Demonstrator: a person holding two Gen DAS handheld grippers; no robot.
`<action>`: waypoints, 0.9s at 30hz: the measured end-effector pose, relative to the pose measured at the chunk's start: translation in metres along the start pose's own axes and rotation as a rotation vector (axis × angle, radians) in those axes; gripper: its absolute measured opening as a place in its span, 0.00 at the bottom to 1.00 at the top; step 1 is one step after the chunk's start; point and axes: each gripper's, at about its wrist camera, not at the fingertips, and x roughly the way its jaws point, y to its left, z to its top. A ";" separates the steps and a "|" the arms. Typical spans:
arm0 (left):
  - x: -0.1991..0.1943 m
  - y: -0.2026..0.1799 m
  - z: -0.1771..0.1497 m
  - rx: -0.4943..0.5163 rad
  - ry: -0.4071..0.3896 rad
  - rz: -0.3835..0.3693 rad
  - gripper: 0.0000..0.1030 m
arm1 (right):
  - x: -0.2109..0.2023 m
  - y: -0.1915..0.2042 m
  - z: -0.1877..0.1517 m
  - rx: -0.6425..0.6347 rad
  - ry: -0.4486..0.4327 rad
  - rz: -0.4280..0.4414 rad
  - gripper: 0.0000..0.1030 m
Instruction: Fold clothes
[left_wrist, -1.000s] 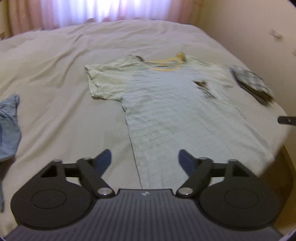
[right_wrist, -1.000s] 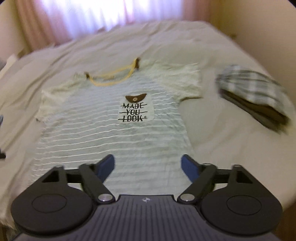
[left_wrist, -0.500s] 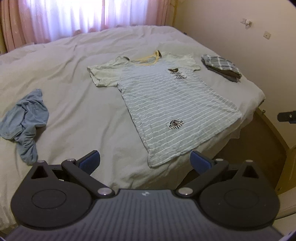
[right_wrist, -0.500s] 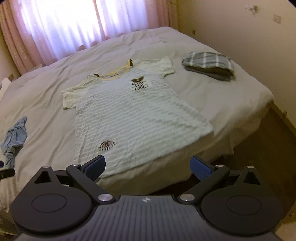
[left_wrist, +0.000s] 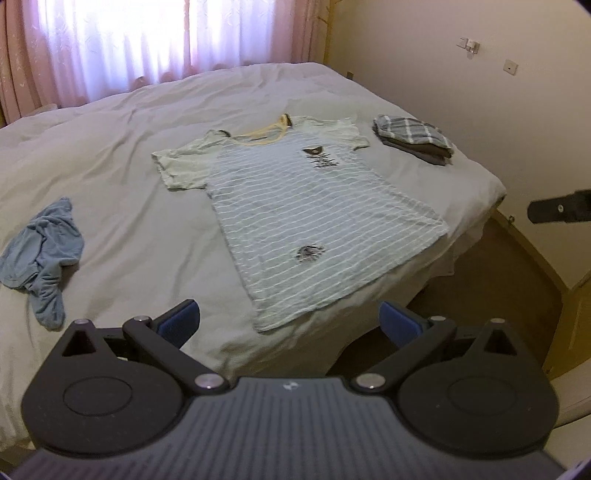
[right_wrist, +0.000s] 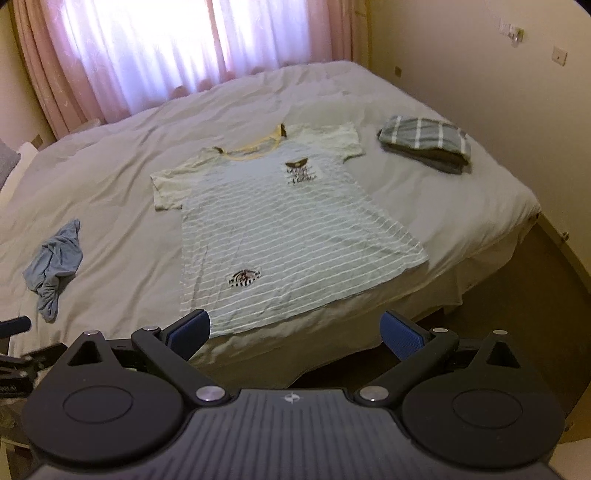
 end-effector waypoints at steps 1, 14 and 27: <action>0.000 -0.008 -0.001 -0.004 0.000 0.004 0.99 | -0.003 -0.003 0.001 -0.001 -0.009 -0.007 0.98; -0.004 -0.136 -0.008 -0.196 -0.031 0.226 0.99 | 0.008 -0.064 0.013 -0.189 0.028 0.082 0.99; -0.029 -0.204 -0.025 -0.284 0.009 0.353 0.99 | 0.002 -0.110 -0.002 -0.353 0.089 0.234 0.99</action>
